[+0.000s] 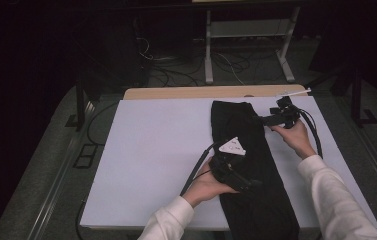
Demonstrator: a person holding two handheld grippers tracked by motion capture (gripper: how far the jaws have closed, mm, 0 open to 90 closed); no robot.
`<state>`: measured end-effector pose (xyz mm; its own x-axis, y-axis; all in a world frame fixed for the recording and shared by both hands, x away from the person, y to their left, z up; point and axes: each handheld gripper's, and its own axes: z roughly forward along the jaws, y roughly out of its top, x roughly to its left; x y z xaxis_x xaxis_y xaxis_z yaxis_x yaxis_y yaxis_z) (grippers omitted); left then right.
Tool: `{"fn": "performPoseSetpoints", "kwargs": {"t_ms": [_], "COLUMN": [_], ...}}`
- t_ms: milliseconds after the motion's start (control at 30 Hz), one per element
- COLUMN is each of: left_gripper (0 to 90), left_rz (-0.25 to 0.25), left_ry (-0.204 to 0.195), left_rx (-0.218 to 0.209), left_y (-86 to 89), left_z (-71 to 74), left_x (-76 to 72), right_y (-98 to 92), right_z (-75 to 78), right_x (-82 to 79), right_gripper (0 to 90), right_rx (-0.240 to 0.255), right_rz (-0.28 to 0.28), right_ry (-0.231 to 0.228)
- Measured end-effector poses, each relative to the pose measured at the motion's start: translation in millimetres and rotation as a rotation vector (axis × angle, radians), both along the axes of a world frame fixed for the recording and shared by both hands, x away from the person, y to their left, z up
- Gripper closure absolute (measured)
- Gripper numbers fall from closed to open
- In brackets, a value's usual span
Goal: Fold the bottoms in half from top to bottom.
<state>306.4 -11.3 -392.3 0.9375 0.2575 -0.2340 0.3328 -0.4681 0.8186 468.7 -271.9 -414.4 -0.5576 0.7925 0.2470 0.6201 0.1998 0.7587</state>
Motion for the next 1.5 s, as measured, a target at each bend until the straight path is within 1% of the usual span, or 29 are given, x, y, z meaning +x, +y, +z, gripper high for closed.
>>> {"fn": "performPoseSetpoints", "kwargs": {"t_ms": [67,100,167,333,433,467,500,767,867,933,1033,1133,1167,1200,1300,1333,1400,1433,1467,1500], "left_gripper": [0.0,0.0,0.0,0.0,0.0,0.0,0.0,0.0,0.0,0.0,0.0,0.0,0.0,0.0,0.0,0.0,0.0,0.0,0.0,0.0], "left_rz": [0.003,0.009,0.017,0.037,0.045,0.049,0.049,0.087,0.092,0.095,0.099,0.107,0.107,0.11,0.115,0.115,0.134,0.134,0.142,0.142], "left_ry": [-0.003,-0.012,-0.02,-0.034,-0.036,-0.041,-0.041,-0.058,-0.059,-0.07,-0.071,-0.083,-0.083,-0.088,-0.093,-0.093,-0.086,-0.086,-0.083,-0.083], "left_rx": [0.003,0.017,0.022,0.025,0.025,0.032,0.032,0.037,0.035,0.045,0.044,0.046,0.046,0.048,0.057,0.057,0.048,0.048,0.055,0.055], "left_y": [1.5,4.4,7.5,15.4,18.6,21.8,21.8,36.3,39.0,42.7,45.2,50.1,50.1,52.1,54.6,54.6,57.0,57.0,58.3,58.3], "left_z": [0.5,1.6,3.2,7.6,8.6,9.7,9.7,17.9,20.1,23.4,25.7,30.1,30.1,31.6,33.3,33.3,32.7,32.7,31.7,31.7], "left_x": [1.4,4.6,7.5,15.6,18.8,22.3,22.3,37.4,40.2,44.9,48.1,55.5,55.5,59.9,67.9,67.9,76.0,76.0,81.3,81.3], "right_y": [-0.3,-1.1,-2.2,-3.7,-4.5,-4.7,-5.0,-6.3,-6.5,-6.4,-6.1,-6.8,-6.8,-6.8,-6.6,-6.0,-4.7,-4.7,-4.0,-4.0], "right_z": [-0.3,-0.5,-0.8,-1.5,-1.6,-1.4,-1.1,1.1,1.2,0.6,0.0,-0.2,-0.2,-0.7,-1.5,-1.9,-2.8,-2.8,-3.8,-3.8], "right_x": [-0.6,-1.8,-2.8,-5.9,-7.3,-7.8,-8.2,-10.6,-10.7,-10.7,-10.9,-11.4,-11.4,-11.7,-12.5,-12.7,-13.4,-13.4,-14.2,-14.2], "right_gripper": [0.0,0.0,0.0,0.0,0.0,0.0,0.0,0.0,0.0,0.0,0.0,0.0,0.0,0.0,0.0,0.0,0.0,0.0,0.0,0.0], "right_rx": [-0.001,0.002,0.005,0.002,0.002,0.002,0.002,0.001,0.0,0.001,-0.001,0.011,0.011,0.01,0.011,0.009,0.001,0.001,0.001,0.001], "right_rz": [0.002,0.002,0.003,0.003,0.003,0.002,0.003,0.006,0.006,0.005,0.009,0.007,0.007,0.007,0.008,0.01,0.012,0.012,0.015,0.015], "right_ry": [0.0,0.003,0.001,-0.004,-0.006,-0.004,-0.005,-0.01,-0.011,-0.01,-0.006,-0.007,-0.007,-0.006,-0.007,-0.003,0.0,0.0,0.002,0.002]}}
